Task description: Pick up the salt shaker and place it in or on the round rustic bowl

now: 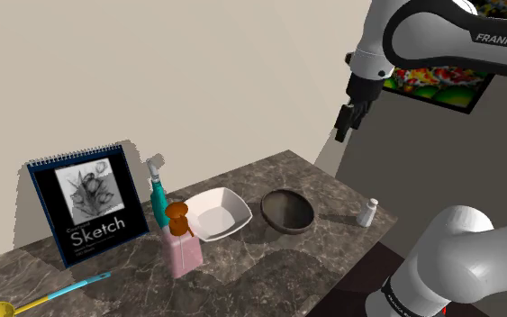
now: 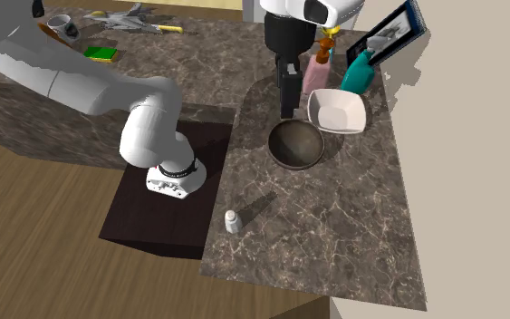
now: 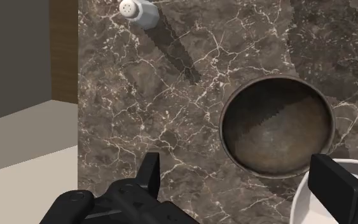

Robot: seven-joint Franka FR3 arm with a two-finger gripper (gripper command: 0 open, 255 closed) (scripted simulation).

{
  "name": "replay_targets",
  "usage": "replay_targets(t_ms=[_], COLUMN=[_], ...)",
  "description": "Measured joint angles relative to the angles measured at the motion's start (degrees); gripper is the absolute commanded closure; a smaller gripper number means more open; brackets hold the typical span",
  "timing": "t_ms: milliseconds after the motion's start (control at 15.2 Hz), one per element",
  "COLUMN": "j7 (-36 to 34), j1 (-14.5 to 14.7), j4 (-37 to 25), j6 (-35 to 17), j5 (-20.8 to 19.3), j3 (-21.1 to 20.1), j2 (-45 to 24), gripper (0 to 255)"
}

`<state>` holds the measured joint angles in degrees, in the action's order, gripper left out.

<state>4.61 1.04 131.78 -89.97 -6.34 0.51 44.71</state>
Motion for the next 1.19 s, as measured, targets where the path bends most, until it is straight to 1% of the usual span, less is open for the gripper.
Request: replay_targets(t_ms=[132,528,792,990,1188], j7=[0.5,6.6,11.4,15.3,19.1], j1=[0.0,-0.7,-1.9,-3.4,-5.1], j4=[1.0,11.8,19.0,23.7,27.1], j6=[-0.3,-4.8,-8.2,-10.6,-14.1], j5=[-0.2,-3.5,-7.0,-10.2,-13.8], j3=[0.4,5.1,9.2,12.7,16.8], j2=[0.6,5.8,8.9,10.9,10.4], gripper=[0,0,0,0,0])
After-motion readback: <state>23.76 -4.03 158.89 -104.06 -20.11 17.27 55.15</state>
